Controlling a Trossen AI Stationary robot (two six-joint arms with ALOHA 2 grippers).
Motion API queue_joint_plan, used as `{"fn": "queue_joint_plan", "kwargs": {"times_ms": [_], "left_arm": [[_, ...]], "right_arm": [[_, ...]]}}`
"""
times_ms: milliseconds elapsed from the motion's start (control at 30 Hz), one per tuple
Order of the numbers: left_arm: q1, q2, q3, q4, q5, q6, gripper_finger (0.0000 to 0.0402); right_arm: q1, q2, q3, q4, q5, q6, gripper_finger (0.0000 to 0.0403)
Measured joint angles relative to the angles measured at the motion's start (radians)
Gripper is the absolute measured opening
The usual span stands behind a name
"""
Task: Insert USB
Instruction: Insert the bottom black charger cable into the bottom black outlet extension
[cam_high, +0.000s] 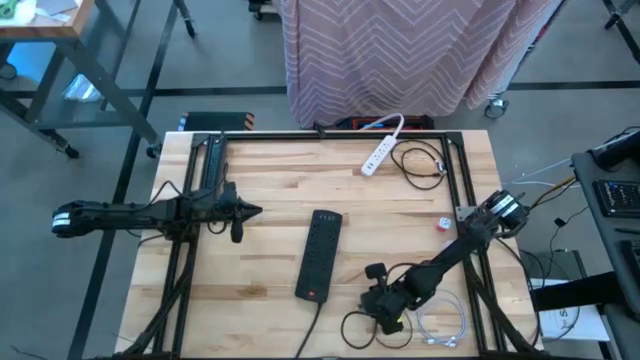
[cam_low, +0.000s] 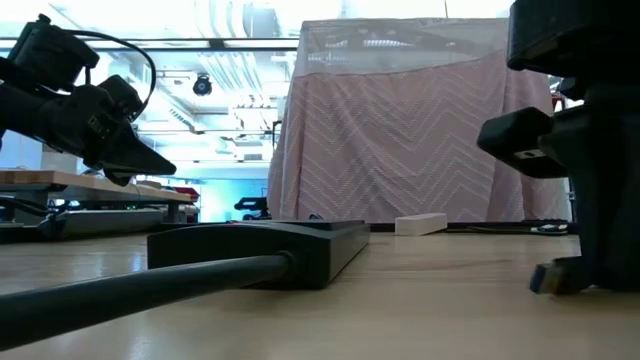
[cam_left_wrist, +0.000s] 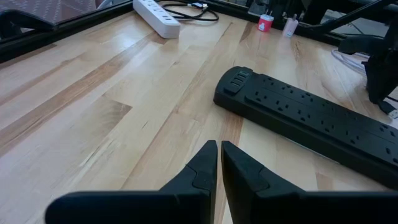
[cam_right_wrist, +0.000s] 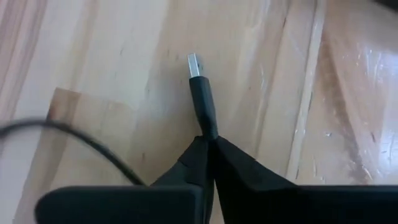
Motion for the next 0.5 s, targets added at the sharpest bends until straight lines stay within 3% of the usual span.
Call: {"fn": "queue_joint_plan", "kwargs": {"times_ms": [267, 500], "left_arm": [[0.000, 0.000, 0.000, 0.004, 0.000, 0.000, 0.0009], [0.000, 0.000, 0.000, 0.004, 0.000, 0.000, 0.0009]], "right_arm": [[-0.081, -0.047, 0.233, -0.401, 0.304, -0.321, 0.0003], [-0.203, -0.045, 0.283, -0.426, 0.502, -0.717, 0.0002]]}}
